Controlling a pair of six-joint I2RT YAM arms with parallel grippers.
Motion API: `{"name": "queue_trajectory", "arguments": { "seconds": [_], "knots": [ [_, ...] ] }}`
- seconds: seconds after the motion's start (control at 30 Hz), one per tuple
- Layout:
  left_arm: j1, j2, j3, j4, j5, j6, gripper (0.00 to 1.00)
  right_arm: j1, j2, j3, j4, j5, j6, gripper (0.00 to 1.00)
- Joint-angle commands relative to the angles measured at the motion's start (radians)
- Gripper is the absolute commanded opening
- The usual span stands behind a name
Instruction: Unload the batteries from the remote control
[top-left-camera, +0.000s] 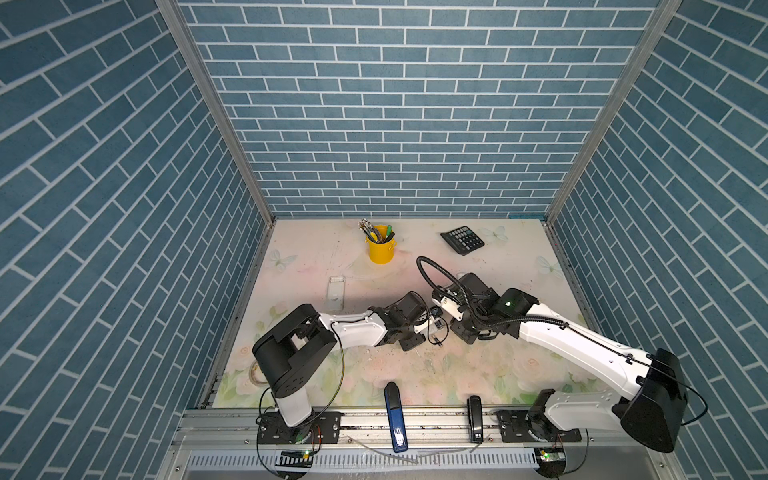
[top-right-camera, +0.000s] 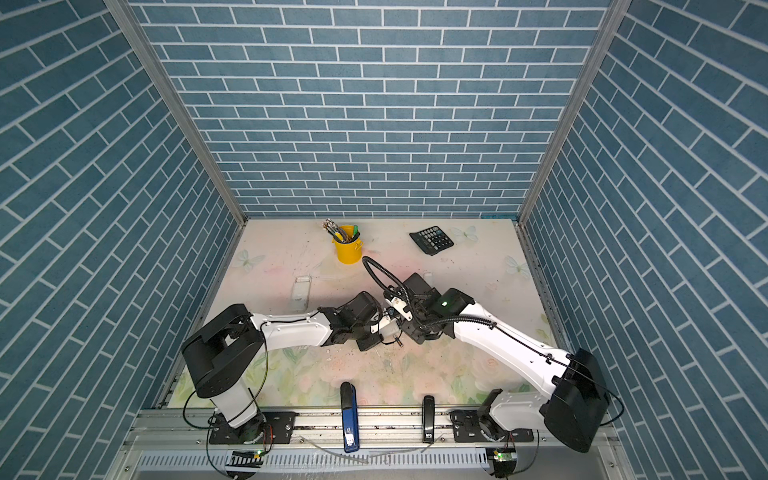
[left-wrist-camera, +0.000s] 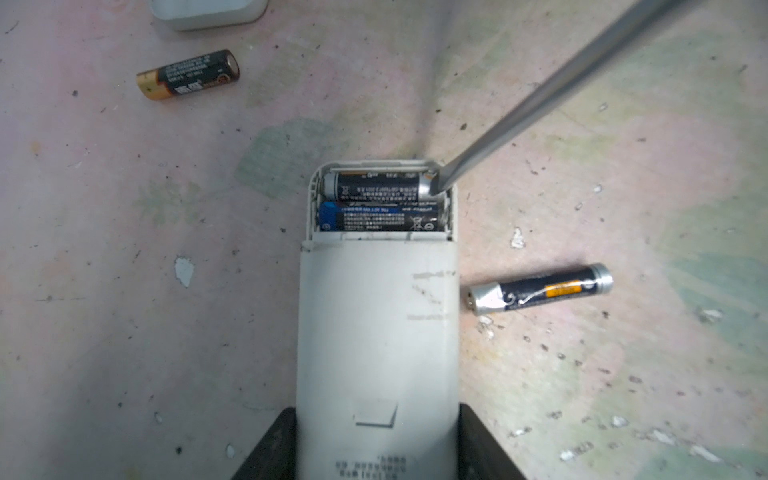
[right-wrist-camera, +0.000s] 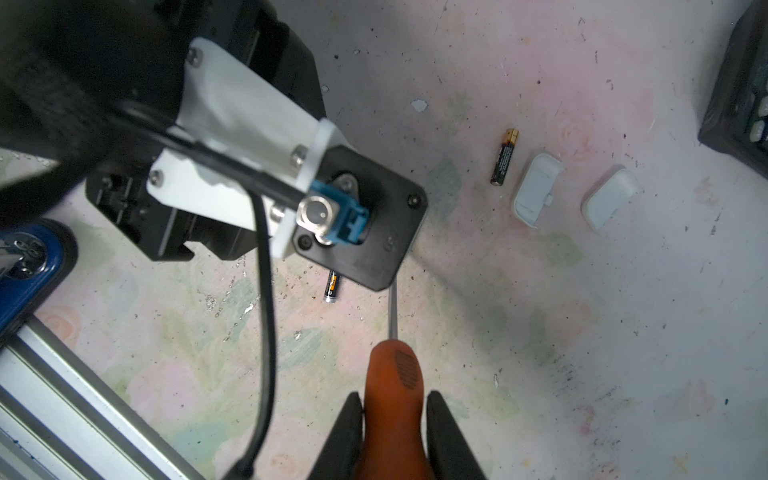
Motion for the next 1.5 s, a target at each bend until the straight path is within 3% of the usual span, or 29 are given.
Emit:
{"name": "queue_trajectory", "arguments": {
  "seconds": [0.0,1.47],
  "knots": [
    [-0.009,0.049,-0.023,-0.102,-0.007,0.016,0.05,-0.003,-0.013,0.01,-0.015,-0.008,-0.01,0.0],
    [-0.011,0.051,-0.02,-0.104,-0.005,0.014,0.04,-0.005,-0.01,-0.021,-0.004,-0.01,0.004,0.0]
  ]
}}
